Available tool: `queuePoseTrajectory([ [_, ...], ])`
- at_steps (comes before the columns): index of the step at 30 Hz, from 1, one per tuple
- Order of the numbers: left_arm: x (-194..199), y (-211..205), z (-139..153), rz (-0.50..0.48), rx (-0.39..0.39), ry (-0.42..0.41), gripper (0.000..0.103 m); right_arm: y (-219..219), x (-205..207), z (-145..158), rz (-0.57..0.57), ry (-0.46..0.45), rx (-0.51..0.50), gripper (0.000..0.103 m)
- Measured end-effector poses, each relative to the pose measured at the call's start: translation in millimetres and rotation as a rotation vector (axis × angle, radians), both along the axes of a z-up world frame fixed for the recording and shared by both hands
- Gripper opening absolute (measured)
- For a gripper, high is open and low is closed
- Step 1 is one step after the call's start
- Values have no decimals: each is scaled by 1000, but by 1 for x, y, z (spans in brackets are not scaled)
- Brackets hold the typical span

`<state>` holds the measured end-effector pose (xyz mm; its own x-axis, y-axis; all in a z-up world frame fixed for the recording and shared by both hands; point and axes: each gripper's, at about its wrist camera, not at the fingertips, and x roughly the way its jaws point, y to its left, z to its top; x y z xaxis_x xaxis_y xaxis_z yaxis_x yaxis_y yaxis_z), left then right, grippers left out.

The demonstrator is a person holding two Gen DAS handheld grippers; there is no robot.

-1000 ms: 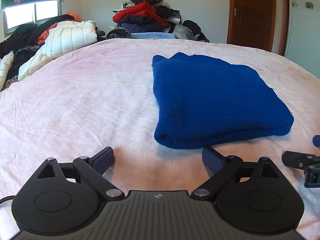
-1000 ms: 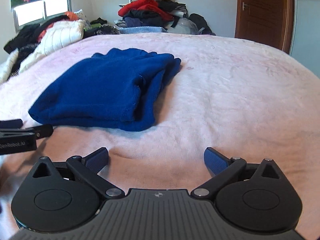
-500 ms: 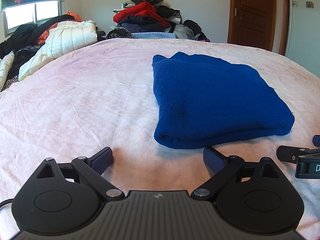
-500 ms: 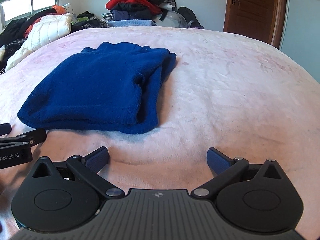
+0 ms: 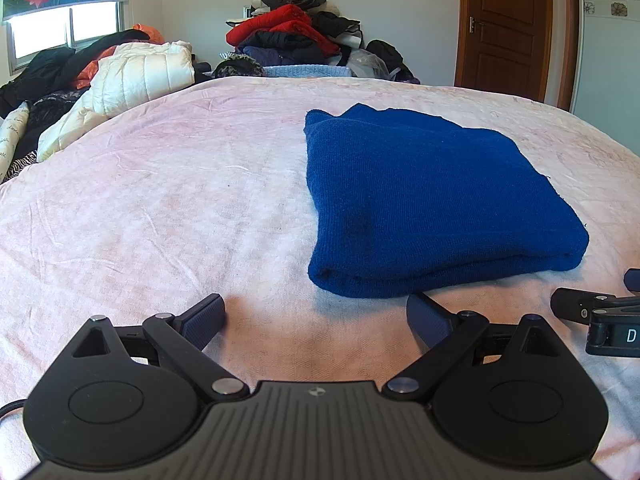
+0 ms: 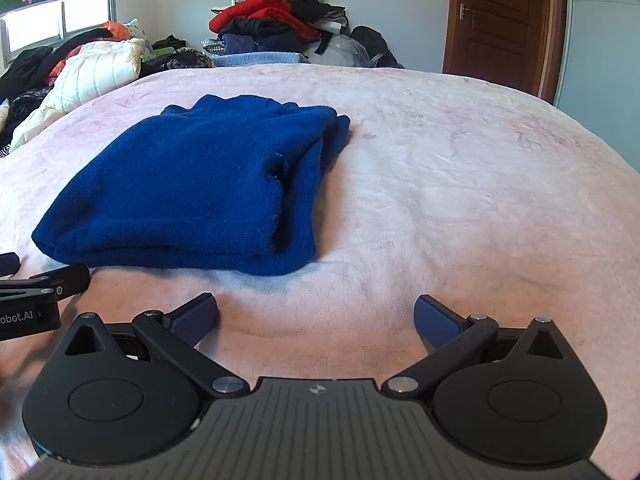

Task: Fold small clothes

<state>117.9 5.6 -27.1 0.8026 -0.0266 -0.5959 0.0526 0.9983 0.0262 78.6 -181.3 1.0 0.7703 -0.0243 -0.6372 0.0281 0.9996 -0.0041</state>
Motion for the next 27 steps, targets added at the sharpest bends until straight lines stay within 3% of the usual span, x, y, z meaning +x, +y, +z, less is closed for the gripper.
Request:
queuePoseTrajectory([
  [27, 6, -2, 0, 1, 3, 24, 103, -5, -9, -2, -5, -44, -6, 103],
])
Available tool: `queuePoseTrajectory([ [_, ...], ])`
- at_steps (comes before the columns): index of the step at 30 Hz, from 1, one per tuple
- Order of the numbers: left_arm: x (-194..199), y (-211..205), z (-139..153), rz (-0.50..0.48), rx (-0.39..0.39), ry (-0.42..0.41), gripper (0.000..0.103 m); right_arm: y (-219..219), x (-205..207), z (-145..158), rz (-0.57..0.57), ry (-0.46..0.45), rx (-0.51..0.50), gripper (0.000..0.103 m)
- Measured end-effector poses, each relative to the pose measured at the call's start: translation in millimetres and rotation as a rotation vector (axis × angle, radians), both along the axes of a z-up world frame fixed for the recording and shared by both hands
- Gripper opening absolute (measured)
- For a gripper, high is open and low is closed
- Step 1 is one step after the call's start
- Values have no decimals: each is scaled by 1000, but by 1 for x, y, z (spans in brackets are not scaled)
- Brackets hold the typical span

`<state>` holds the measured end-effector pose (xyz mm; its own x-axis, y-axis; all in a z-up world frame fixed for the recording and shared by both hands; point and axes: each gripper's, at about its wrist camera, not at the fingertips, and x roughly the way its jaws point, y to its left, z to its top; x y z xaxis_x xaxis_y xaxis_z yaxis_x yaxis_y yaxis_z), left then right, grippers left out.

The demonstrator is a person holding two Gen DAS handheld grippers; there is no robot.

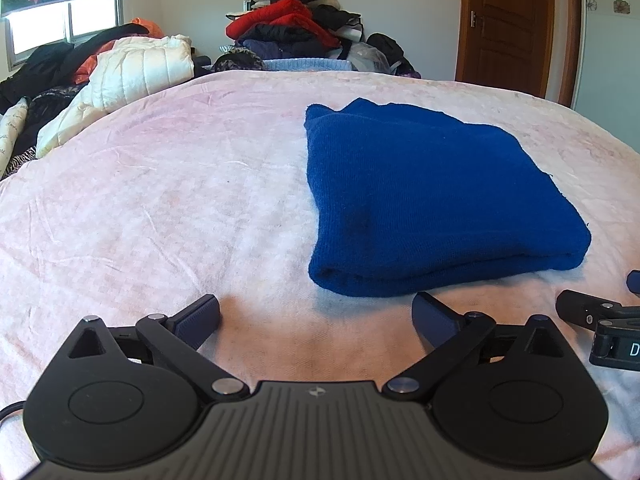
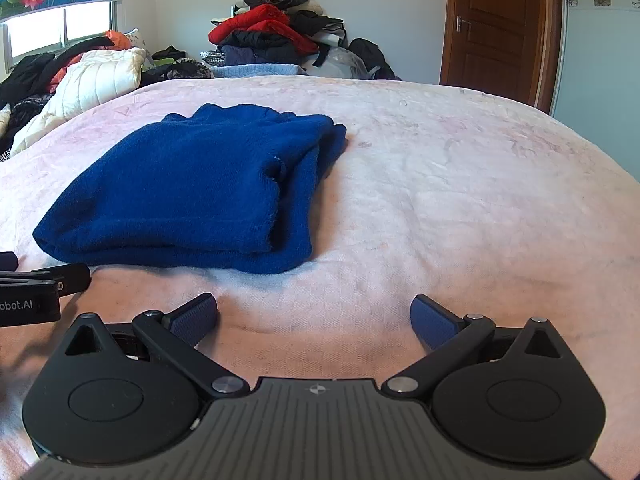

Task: Fold small clothes

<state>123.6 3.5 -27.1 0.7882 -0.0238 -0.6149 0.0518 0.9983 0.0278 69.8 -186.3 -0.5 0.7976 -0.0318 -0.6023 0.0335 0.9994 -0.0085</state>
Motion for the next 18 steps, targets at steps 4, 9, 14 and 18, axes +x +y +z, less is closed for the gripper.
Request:
queuePoseTrajectory([
  [4, 1, 2, 0, -4, -2, 2, 103, 0, 0, 0, 0, 0, 0, 103],
  [9, 1, 3, 0, -9, -3, 3, 103, 0, 0, 0, 0, 0, 0, 103],
  [14, 0, 3, 0, -9, -3, 2, 103, 0, 0, 0, 0, 0, 0, 103],
  [18, 0, 3, 0, -9, -3, 2, 103, 0, 0, 0, 0, 0, 0, 103],
])
